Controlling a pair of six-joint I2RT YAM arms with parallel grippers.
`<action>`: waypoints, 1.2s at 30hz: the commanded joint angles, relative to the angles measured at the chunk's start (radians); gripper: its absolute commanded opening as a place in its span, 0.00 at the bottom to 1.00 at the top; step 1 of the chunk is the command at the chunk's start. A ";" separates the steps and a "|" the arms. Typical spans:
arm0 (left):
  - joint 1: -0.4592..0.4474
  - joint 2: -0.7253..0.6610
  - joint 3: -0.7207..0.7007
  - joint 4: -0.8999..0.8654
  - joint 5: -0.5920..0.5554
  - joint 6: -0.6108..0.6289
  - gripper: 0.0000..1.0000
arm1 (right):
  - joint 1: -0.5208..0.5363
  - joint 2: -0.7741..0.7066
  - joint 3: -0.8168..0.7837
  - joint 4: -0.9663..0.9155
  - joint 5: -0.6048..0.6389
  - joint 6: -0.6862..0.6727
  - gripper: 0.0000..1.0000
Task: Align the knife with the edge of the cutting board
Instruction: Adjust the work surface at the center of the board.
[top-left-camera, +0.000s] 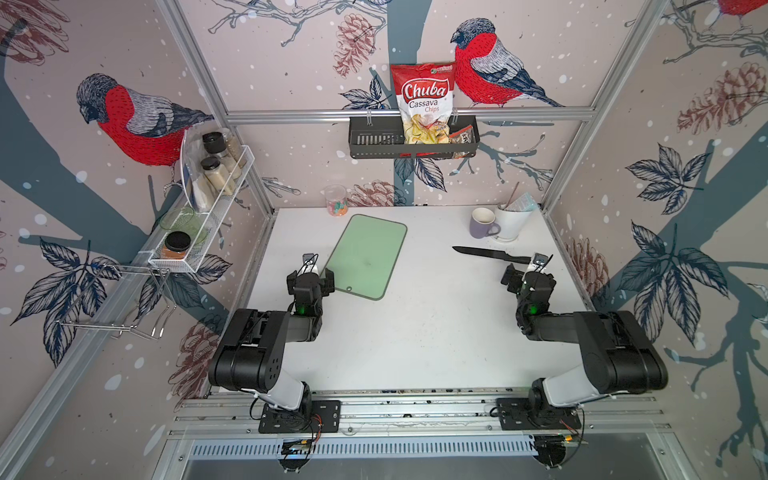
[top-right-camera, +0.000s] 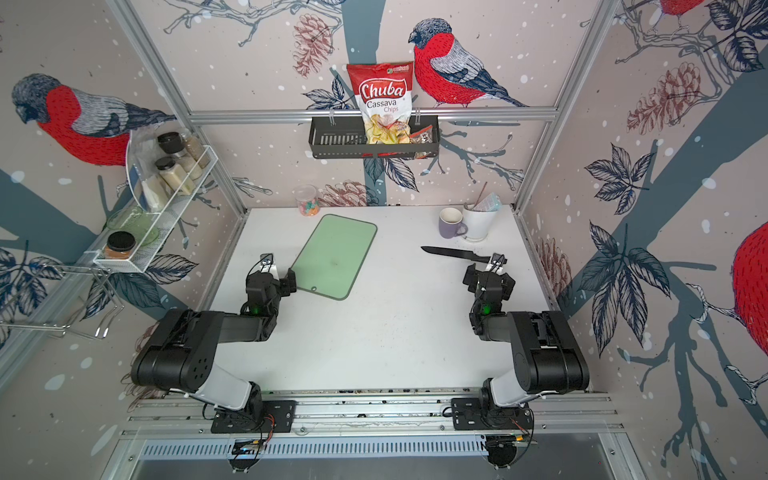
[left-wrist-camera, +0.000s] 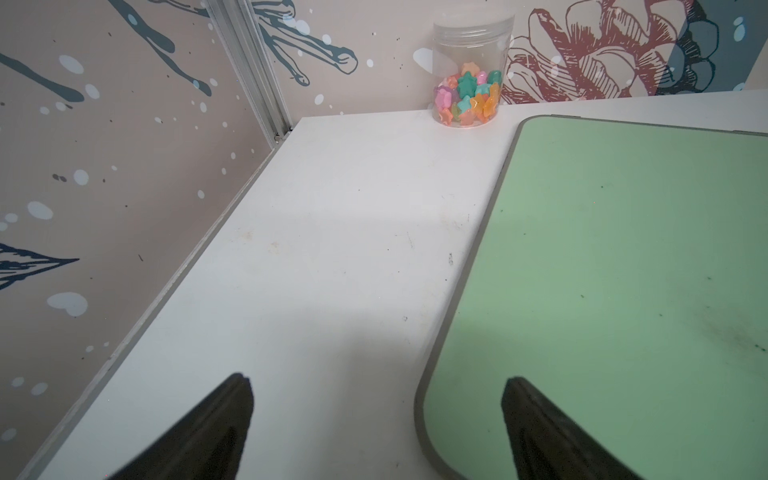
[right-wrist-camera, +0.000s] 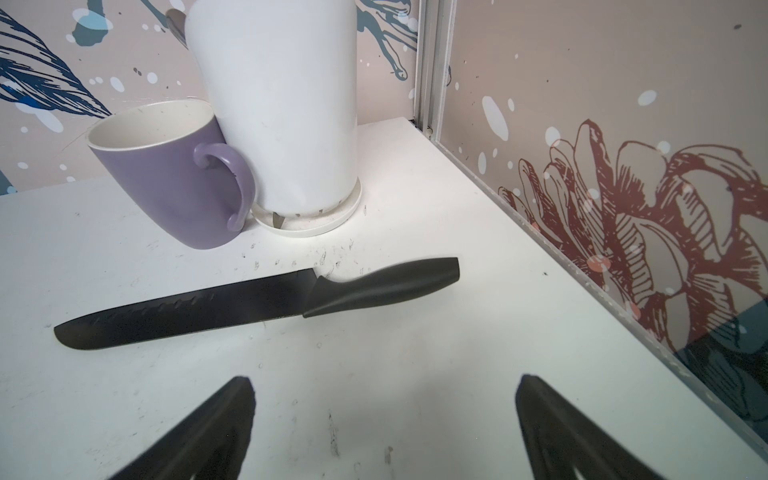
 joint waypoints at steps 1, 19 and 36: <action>-0.002 -0.016 -0.014 0.042 0.020 0.018 0.95 | -0.001 -0.003 0.002 0.008 -0.001 0.003 0.99; 0.021 -0.351 0.067 -0.474 0.090 -0.518 0.96 | 0.209 -0.133 0.326 -0.618 0.072 0.145 0.99; 0.058 -0.175 0.160 -0.715 0.367 -0.765 0.90 | 0.400 0.101 0.553 -0.640 -0.346 0.077 0.99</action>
